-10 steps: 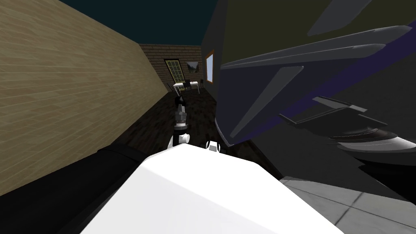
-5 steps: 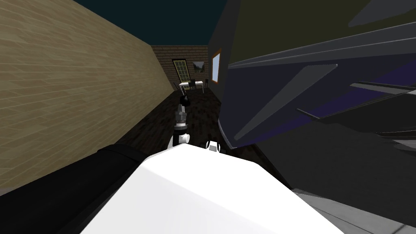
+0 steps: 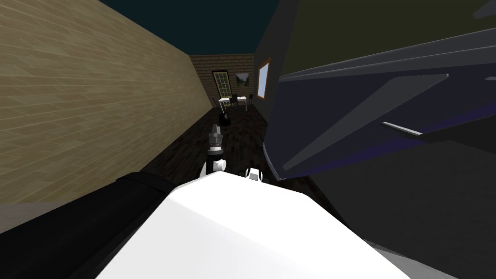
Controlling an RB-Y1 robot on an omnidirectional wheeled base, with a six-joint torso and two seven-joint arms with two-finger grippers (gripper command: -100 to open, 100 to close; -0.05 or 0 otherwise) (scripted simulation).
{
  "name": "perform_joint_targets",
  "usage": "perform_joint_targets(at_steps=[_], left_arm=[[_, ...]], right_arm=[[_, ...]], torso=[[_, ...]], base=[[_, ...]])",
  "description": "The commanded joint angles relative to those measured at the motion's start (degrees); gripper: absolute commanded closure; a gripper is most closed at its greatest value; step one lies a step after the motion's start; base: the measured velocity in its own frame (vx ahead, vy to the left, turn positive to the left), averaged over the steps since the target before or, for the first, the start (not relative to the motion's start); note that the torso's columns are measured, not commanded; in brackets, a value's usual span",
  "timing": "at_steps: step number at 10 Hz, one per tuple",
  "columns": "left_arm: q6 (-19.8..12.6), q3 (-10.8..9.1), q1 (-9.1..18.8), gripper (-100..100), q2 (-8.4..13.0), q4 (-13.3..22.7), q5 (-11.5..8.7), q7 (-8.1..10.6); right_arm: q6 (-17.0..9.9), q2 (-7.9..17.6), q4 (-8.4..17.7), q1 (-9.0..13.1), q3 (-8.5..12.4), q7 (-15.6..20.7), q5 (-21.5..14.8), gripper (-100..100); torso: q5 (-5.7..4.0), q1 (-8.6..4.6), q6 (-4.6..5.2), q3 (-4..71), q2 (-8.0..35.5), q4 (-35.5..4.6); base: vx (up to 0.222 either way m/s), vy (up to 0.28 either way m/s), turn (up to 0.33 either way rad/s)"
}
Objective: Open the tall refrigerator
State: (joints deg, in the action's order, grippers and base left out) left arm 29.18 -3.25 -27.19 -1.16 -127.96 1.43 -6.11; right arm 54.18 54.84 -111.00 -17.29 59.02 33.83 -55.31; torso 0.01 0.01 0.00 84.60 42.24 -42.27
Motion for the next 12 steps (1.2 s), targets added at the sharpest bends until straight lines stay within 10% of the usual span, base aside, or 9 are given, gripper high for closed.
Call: perform_joint_targets(at_steps=[1,4,5,12], left_arm=[[0.00,0.00,0.00,0,0.00,0.00,0.00,0.00],[0.00,0.00,-0.01,0,0.00,0.00,0.00,0.00],[0.00,0.00,-0.01,0,0.00,0.00,0.00,0.00],[0.01,0.02,-0.03,0,-0.03,-0.01,0.00,0.00]], right_arm=[[0.85,2.39,1.19,1.03,2.89,2.26,-2.45,-100],[0.96,2.44,1.46,0.90,2.62,1.87,-1.87,-100],[0.93,2.54,1.51,0.91,2.65,1.74,-1.87,100],[-0.97,1.56,-1.25,-2.49,5.62,-0.39,-2.78,100]], torso=[[-0.01,-0.01,-0.02,-0.01,0.02,0.00],[0.01,0.09,0.00,0.08,-0.17,0.04],[0.01,0.01,-0.02,0.06,-0.06,0.04],[-0.57,-0.66,0.03,0.18,-0.50,0.42]], base=[[0.012,0.023,0.119],[0.052,0.033,0.011],[0.006,0.006,-0.014],[0.106,0.290,-0.227]])
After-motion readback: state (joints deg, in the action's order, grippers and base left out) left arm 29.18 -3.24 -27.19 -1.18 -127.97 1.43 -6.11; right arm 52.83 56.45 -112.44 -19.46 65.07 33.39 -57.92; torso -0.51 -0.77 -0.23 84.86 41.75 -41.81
